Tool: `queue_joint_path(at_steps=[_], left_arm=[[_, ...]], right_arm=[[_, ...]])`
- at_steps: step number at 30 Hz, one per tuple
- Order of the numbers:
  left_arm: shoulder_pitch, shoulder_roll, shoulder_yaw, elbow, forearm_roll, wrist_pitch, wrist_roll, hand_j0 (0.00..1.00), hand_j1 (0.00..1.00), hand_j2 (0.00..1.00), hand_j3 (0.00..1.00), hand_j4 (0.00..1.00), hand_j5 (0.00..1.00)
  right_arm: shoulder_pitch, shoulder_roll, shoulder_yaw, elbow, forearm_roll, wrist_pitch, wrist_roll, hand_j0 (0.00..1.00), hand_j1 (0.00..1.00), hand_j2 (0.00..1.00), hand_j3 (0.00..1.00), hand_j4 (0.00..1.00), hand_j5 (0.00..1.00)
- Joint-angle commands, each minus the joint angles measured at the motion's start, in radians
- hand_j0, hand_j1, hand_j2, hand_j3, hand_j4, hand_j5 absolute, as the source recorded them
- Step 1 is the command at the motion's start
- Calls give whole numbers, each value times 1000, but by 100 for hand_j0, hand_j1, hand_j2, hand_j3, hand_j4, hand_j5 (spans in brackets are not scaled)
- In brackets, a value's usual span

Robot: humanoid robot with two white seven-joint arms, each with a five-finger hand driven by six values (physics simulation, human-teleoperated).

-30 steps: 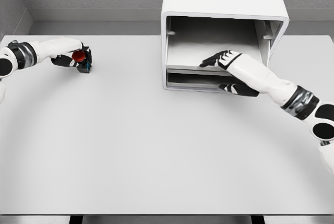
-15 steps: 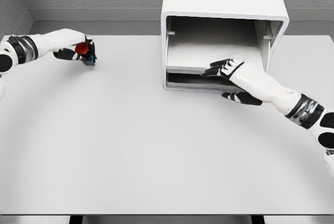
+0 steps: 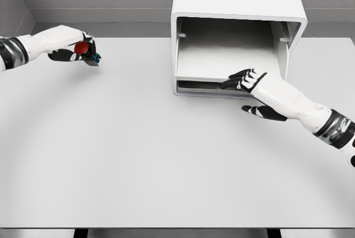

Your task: Slide open multi-storey tabletop storage cabinets and put open load switch and slide close multi-storey tabletop storage cabinets

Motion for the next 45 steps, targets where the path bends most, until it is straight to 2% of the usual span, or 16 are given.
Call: queue_joint_path(at_steps=[1, 6, 11, 17, 18, 21, 22, 26, 30, 34, 40, 45], left_arm=[[0, 8, 2, -19, 24, 4, 1, 42, 42, 42, 42, 42, 42], [6, 22, 2, -27, 37, 4, 1, 41, 41, 41, 41, 41, 41], [44, 45, 3, -110, 67, 4, 1, 41, 41, 41, 41, 41, 41], [66, 69, 3, -146, 89, 4, 1, 41, 41, 41, 41, 41, 41], [66, 72, 3, -156, 101, 4, 1, 41, 41, 41, 41, 41, 41], [84, 86, 5, -189, 118, 4, 1, 41, 41, 41, 41, 41, 41], [84, 88, 5, -191, 127, 4, 1, 41, 41, 41, 41, 41, 41], [97, 88, 6, -237, 138, 4, 1, 41, 41, 41, 41, 41, 41], [127, 92, 26, -321, 155, 4, 1, 41, 41, 41, 41, 41, 41], [132, 91, 26, -352, 169, 4, 1, 41, 41, 41, 41, 41, 41], [149, 85, 26, -406, 192, 4, 1, 40, 40, 40, 40, 40, 40], [163, 80, 26, -461, 207, 4, 1, 40, 40, 40, 40, 40, 40]], right_arm=[[0, -7, -12, -15, -8, 2, -1, 80, 80, 80, 80, 80, 80], [29, -21, -35, -33, -11, 2, -4, 80, 80, 80, 80, 80, 80], [51, -31, -75, -43, -27, 2, -5, 81, 81, 81, 81, 81, 81], [61, -58, -120, -44, -71, 2, -7, 80, 80, 80, 80, 80, 80], [64, -58, -133, -43, -83, 2, -5, 79, 79, 79, 79, 79, 79], [75, -58, -161, -44, -114, 2, -7, 65, 65, 65, 65, 65, 65], [75, -58, -161, -44, -125, 2, -7, 64, 64, 64, 64, 64, 64], [77, -59, -209, -44, -159, 2, -4, 61, 61, 61, 61, 61, 61], [77, -59, -232, -44, -191, 2, 1, 62, 62, 62, 62, 62, 62], [87, -59, -276, -43, -223, 2, 1, 62, 62, 62, 62, 62, 62], [167, -59, -410, -37, -263, 2, 1, 62, 62, 62, 62, 62, 62], [253, -59, -448, -32, -248, 2, 6, 62, 62, 62, 62, 62, 62]])
